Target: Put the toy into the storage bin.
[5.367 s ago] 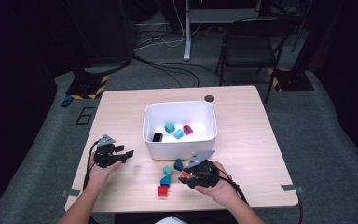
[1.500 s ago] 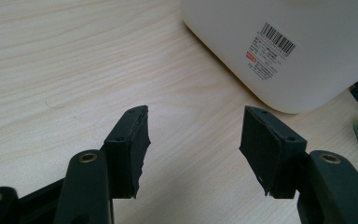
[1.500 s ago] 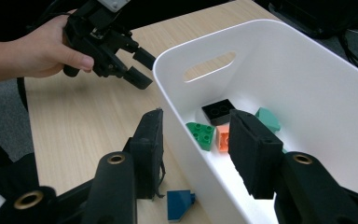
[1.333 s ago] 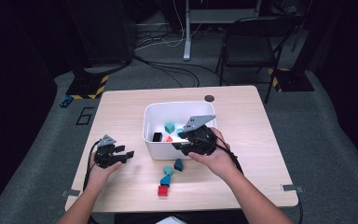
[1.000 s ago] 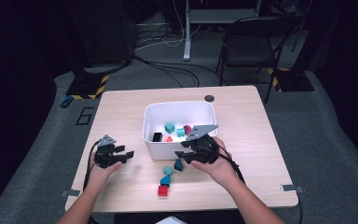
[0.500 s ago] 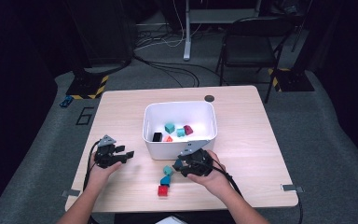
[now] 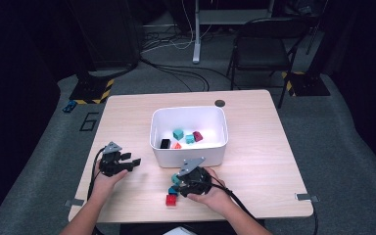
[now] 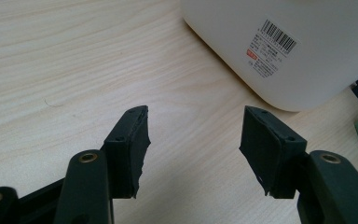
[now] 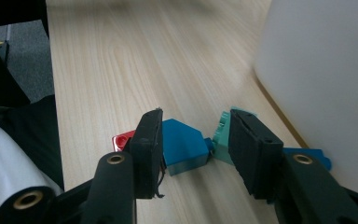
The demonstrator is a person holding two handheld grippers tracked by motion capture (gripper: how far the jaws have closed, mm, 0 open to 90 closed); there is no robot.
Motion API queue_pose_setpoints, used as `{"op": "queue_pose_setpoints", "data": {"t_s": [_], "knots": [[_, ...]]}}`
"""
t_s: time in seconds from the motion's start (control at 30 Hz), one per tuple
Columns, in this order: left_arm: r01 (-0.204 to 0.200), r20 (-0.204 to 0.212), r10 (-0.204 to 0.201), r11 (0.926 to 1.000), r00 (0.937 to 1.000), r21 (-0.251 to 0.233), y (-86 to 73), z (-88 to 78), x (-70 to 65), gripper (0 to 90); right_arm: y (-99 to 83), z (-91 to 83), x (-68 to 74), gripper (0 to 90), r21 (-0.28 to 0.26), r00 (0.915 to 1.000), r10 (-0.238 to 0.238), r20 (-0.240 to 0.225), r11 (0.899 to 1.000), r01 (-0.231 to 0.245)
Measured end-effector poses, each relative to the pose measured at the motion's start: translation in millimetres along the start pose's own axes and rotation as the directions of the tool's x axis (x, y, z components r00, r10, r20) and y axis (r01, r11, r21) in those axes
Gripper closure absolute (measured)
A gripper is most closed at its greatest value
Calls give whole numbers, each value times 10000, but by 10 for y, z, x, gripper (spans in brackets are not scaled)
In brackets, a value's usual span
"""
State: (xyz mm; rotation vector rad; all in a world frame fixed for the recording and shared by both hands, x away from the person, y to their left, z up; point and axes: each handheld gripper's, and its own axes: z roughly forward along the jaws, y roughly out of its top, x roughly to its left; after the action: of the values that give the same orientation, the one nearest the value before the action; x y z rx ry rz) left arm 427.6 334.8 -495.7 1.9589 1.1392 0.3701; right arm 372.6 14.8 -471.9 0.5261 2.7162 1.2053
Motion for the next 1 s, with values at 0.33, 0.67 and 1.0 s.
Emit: {"op": "queue_pose_setpoints", "data": {"t_s": [0.33, 0.67, 1.0], "knots": [[-6, -15, 7, 10000, 10000, 14, -5, -6, 3, 413, -34, 173, 48, 549, 264, 9995, -103, -305, 9996, 111], [-3, -57, 3, 10000, 10000, 19, -12, -19, 8, 413, -37, 220, 52, 557, 364, 9997, -159, -165, 9992, 165], [1, -62, -1, 10000, 10000, 21, -13, -17, 8, 413, -44, 267, -2, 515, 463, 9997, -177, -145, 9988, 184]]}}
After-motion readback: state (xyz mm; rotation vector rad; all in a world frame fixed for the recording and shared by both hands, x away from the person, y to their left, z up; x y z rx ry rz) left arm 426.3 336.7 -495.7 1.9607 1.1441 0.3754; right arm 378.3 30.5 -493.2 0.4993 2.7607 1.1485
